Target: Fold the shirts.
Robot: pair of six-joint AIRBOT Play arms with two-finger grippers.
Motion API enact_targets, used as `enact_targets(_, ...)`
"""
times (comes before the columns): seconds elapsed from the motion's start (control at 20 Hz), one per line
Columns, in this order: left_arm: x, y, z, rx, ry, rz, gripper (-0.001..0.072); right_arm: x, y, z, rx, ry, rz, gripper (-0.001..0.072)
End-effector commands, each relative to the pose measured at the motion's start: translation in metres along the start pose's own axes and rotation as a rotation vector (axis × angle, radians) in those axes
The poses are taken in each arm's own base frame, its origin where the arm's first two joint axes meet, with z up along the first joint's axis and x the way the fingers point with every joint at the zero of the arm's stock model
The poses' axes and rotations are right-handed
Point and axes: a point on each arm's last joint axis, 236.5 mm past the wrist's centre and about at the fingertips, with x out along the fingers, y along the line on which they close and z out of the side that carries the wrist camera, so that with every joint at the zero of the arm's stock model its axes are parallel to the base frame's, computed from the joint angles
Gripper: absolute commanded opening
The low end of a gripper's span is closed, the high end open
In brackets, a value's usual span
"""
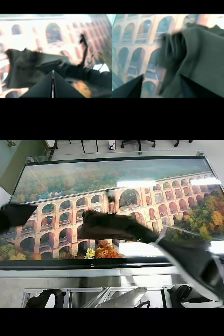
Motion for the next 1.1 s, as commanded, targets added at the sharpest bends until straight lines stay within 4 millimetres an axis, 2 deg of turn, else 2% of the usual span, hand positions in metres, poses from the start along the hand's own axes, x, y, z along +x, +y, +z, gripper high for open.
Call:
enact_targets(0.0, -0.014, 0.038, -0.040, -0.071, -0.082, 0.117, 0.0017, 0.047, 0.009, -0.041, -0.036, -0.035, -0.012, 0.0533)
enact_targets(0.1, -0.013, 0.049, -0.057, -0.103, -0.088, 0.142, 0.0017, 0.024, -0.011, -0.013, -0.001, 0.009, -0.031, 0.0533)
enact_targets(0.15, -0.012, 0.051, -0.063, -0.108, -0.086, 0.147, 0.0017, 0.003, -0.023, 0.009, -0.004, 0.027, -0.040, 0.0533)
enact_targets(0.25, -0.011, 0.049, -0.069, -0.103, -0.083, 0.138, 0.0017, -0.049, -0.054, 0.051, -0.042, 0.047, -0.089, 0.0534)
enact_targets(0.35, -0.013, 0.042, -0.065, -0.084, -0.093, 0.122, 0.0017, -0.109, -0.095, 0.077, -0.045, 0.089, -0.179, 0.0535)
enact_targets(0.45, -0.012, 0.035, -0.058, -0.069, -0.082, 0.099, 0.0017, -0.167, -0.144, 0.085, 0.013, 0.155, -0.275, 0.0539)
enact_targets(0.5, -0.009, 0.031, -0.055, -0.063, -0.069, 0.084, 0.0017, -0.189, -0.169, 0.080, 0.061, 0.199, -0.317, 0.0540)
enact_targets(0.55, -0.006, 0.027, -0.053, -0.056, -0.052, 0.067, 0.0017, -0.207, -0.193, 0.070, 0.126, 0.243, -0.348, 0.0570)
enact_targets(0.6, -0.001, 0.023, -0.052, -0.049, -0.030, 0.047, 0.0017, -0.217, -0.214, 0.057, 0.191, 0.276, -0.371, 0.0673)
enact_targets(0.7, 0.009, 0.014, -0.052, -0.034, 0.017, 0.005, 0.0017, -0.219, -0.244, 0.030, 0.287, 0.325, -0.388, 0.0676)
enact_targets(0.75, 0.014, 0.011, -0.053, -0.029, 0.042, -0.012, 0.0017, -0.212, -0.250, 0.014, 0.321, 0.358, -0.363, 0.0676)
enact_targets(0.85, 0.026, 0.003, -0.053, -0.017, 0.086, -0.043, 0.0017, -0.188, -0.245, -0.006, 0.364, 0.409, -0.255, 0.0676)
enact_targets(0.95, 0.037, -0.002, -0.055, -0.012, 0.130, -0.069, 0.0017, -0.159, -0.237, -0.015, 0.403, 0.428, -0.164, 0.0675)
enact_targets(1.05, 0.046, -0.007, -0.057, -0.007, 0.163, -0.089, 0.0017, -0.138, -0.245, -0.031, 0.419, 0.455, -0.176, 0.0675)
